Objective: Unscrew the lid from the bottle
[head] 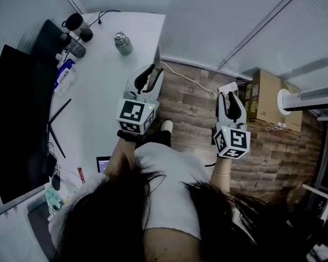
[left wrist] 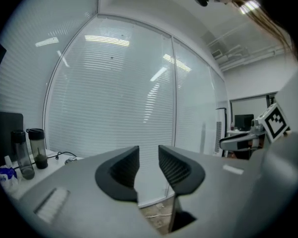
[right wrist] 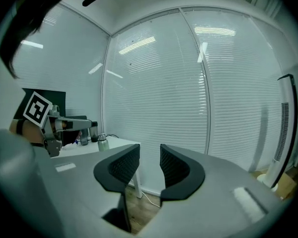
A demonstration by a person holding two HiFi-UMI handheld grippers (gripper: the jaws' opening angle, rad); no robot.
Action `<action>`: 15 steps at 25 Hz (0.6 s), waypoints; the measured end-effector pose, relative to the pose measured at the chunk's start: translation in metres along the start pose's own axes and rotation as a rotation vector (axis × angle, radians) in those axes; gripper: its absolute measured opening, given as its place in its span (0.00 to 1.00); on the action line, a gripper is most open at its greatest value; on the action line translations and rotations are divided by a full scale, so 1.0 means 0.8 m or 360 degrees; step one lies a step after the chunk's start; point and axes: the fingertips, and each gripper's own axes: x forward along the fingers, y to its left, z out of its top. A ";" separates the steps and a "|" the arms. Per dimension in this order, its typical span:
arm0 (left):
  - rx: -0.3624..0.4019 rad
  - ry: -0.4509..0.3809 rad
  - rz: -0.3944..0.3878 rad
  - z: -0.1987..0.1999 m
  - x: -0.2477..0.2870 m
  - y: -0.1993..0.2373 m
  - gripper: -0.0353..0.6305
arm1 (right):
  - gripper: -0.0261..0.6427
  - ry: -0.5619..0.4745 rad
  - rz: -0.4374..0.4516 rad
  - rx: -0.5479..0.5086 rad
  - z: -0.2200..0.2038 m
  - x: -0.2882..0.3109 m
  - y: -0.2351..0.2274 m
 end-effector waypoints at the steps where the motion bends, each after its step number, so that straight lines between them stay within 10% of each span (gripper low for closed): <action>1: -0.0012 -0.0006 0.0004 0.002 0.006 0.008 0.25 | 0.20 0.0000 0.0011 -0.0001 0.004 0.011 0.001; 15: -0.0101 -0.0041 0.0239 0.001 0.027 0.126 0.31 | 0.26 0.0069 0.0304 -0.0048 0.029 0.152 0.057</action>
